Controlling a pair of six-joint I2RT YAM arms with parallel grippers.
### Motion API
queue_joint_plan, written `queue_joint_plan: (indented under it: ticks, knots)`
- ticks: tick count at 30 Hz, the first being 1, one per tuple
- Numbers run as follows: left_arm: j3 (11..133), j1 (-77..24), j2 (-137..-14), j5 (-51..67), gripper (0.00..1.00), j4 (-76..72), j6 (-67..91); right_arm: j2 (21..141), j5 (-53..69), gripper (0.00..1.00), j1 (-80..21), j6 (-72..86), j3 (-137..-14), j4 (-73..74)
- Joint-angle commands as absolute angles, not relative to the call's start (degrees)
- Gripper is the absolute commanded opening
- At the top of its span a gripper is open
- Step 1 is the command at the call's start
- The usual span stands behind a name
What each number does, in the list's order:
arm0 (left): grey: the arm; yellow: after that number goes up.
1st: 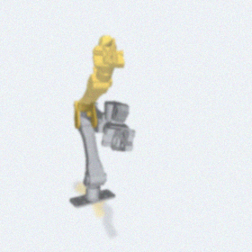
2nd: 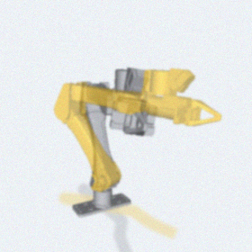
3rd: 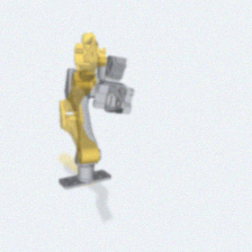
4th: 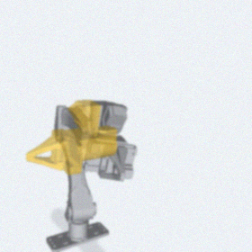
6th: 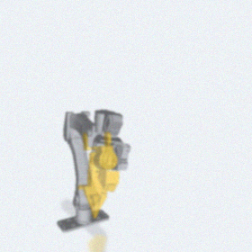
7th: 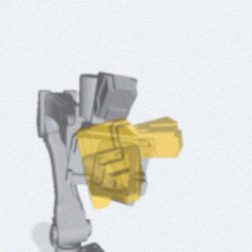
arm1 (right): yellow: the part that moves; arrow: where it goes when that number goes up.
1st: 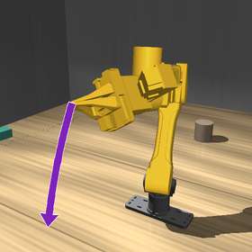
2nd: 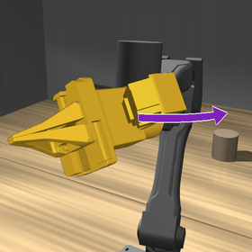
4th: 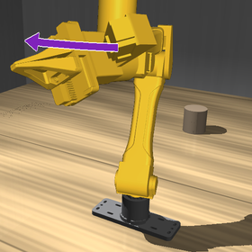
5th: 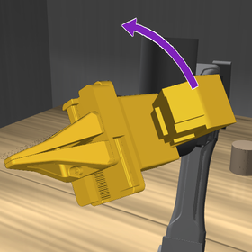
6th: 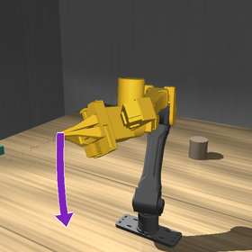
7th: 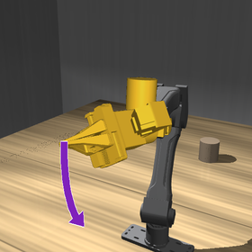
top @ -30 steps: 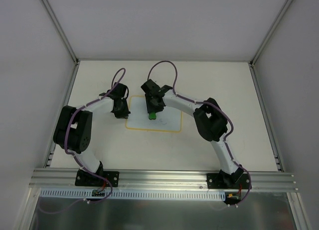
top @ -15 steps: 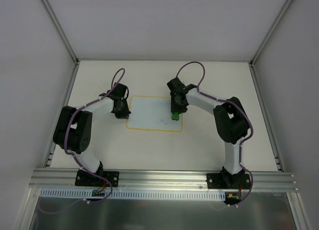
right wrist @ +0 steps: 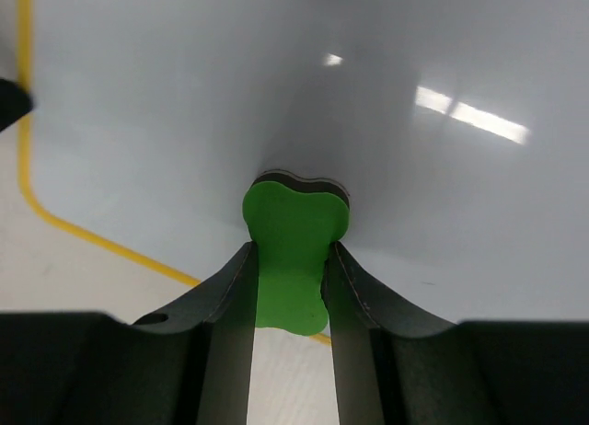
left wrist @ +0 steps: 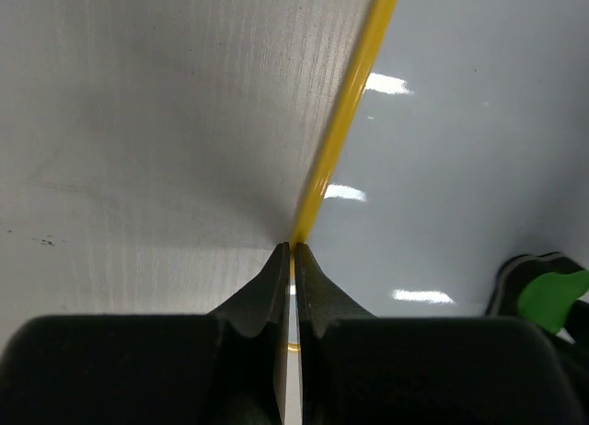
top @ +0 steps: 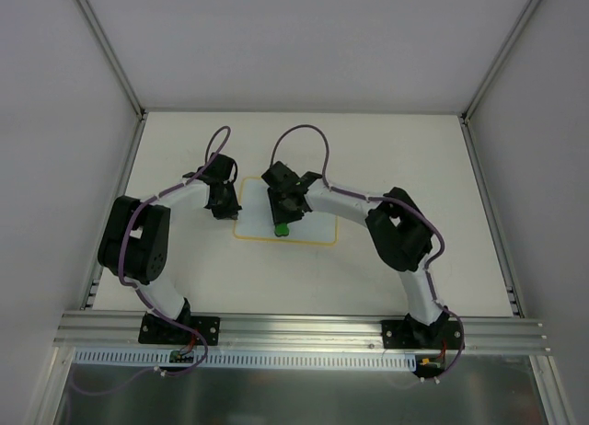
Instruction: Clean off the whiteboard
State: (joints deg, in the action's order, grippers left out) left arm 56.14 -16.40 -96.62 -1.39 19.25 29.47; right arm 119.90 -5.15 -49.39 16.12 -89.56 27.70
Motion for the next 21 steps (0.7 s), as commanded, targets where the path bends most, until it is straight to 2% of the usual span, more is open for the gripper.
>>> queue_joint_plan:
  ticks: [1, 6, 14, 21]
  knots:
    - [54.0, -16.2, -95.9, -0.4, 0.00, 21.9, 30.3, 124.0, -1.8, 0.00, -51.8, 18.4, -90.9, 28.6]
    - [53.8, -16.1, -95.4, -0.8, 0.00, 21.9, 30.3, 120.4, -8.3, 0.00, -49.5, 20.4, -85.8, 28.7]
    - [53.2, -16.1, -95.1, -1.0, 0.00, 21.9, 30.3, 112.1, -9.8, 0.00, -39.8, 22.6, -75.1, 29.2]
    - [53.4, -16.0, -94.6, -0.2, 0.00, 21.8, 30.4, 111.9, -9.1, 0.00, -37.3, 22.5, -74.4, 28.8]
